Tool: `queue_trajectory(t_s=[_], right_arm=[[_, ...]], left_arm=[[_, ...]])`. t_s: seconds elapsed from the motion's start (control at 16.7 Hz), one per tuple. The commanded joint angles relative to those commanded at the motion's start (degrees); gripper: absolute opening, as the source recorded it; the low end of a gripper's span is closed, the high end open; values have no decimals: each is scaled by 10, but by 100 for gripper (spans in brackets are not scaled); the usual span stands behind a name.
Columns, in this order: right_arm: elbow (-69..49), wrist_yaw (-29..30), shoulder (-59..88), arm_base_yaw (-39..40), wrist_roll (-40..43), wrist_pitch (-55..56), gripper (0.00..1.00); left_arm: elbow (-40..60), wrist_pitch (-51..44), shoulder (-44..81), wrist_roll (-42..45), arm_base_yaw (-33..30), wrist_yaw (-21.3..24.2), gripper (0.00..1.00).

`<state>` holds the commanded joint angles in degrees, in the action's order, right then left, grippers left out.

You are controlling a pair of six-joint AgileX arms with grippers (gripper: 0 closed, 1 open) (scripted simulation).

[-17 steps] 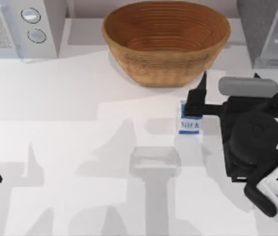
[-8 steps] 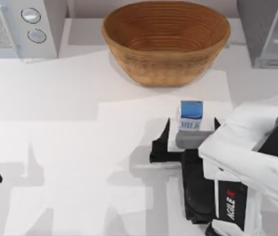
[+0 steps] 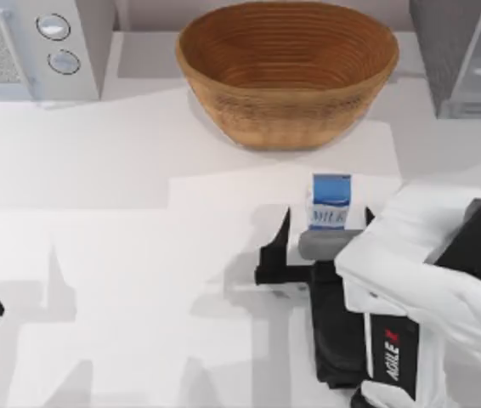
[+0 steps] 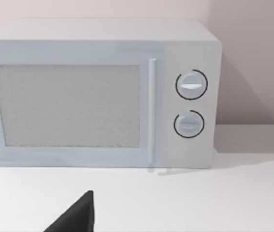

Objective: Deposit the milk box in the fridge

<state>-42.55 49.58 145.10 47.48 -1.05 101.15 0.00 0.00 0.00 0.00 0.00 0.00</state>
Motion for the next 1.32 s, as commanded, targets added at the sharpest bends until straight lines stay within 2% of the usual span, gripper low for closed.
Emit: queue_trajectory(t_s=[0.54, 0.84, 1.32], right_arm=[[-63, -52, -4, -54, 3, -58, 100], [-68, -57, -4, -58, 3, -63, 100], [-68, -57, -4, -58, 3, -63, 40]], left_arm=[[0, 0, 0, 0, 0, 0, 100], [0, 0, 0, 0, 0, 0, 100], [0, 0, 0, 0, 0, 0, 100]])
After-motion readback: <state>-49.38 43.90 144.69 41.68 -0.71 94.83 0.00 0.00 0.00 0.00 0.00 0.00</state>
